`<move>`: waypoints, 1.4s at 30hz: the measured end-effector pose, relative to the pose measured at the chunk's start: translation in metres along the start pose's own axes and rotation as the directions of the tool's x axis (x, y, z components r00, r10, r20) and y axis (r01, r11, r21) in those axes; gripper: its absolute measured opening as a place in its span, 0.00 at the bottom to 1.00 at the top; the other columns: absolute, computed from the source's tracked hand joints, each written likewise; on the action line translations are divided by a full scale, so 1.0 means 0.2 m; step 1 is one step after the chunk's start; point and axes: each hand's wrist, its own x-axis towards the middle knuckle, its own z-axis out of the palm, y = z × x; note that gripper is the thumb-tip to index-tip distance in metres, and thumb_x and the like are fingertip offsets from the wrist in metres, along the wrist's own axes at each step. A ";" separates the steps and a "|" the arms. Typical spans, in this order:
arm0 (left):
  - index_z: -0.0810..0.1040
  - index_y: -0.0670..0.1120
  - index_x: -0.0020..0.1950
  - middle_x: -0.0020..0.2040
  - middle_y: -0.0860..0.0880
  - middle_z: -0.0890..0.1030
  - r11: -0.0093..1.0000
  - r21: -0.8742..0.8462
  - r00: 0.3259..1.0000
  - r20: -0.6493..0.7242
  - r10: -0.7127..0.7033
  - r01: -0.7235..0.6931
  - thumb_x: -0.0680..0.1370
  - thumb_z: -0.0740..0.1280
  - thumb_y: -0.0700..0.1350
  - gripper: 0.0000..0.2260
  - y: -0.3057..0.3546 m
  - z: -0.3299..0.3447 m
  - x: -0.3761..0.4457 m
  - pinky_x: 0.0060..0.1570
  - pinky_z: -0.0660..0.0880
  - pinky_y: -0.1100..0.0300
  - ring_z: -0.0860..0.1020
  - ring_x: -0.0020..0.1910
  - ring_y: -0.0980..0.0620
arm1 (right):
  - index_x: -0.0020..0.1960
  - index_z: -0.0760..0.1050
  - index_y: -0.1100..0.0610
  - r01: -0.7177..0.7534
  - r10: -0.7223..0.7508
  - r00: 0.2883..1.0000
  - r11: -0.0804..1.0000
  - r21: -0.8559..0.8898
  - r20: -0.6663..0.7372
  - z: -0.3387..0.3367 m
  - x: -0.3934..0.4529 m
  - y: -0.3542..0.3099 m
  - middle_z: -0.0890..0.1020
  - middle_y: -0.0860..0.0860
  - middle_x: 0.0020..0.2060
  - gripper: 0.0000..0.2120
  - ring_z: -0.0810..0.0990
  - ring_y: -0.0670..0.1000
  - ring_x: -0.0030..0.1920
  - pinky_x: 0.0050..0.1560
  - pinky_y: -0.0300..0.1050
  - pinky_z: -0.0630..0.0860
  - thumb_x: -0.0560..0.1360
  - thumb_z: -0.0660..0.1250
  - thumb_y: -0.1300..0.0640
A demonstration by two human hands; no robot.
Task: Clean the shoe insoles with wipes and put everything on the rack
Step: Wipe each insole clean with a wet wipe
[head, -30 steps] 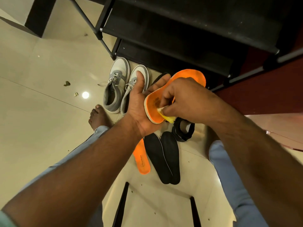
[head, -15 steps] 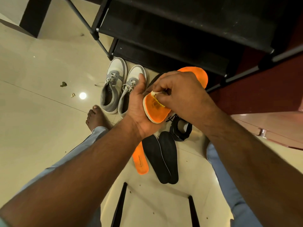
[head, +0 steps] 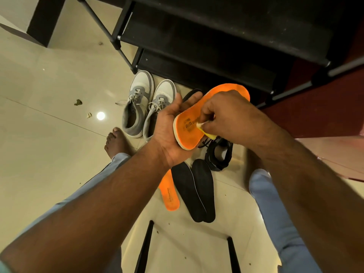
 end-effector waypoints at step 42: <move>0.66 0.44 0.66 0.56 0.43 0.71 1.000 0.022 0.987 0.158 -0.002 -0.001 0.65 0.64 0.44 0.28 0.06 0.04 -0.02 0.60 0.70 0.50 0.71 0.57 0.43 | 0.51 0.82 0.58 0.279 -0.259 0.930 0.959 0.041 -0.261 0.02 0.01 0.12 0.81 0.53 0.49 0.08 0.80 0.50 0.49 0.52 0.52 0.79 0.72 0.70 0.61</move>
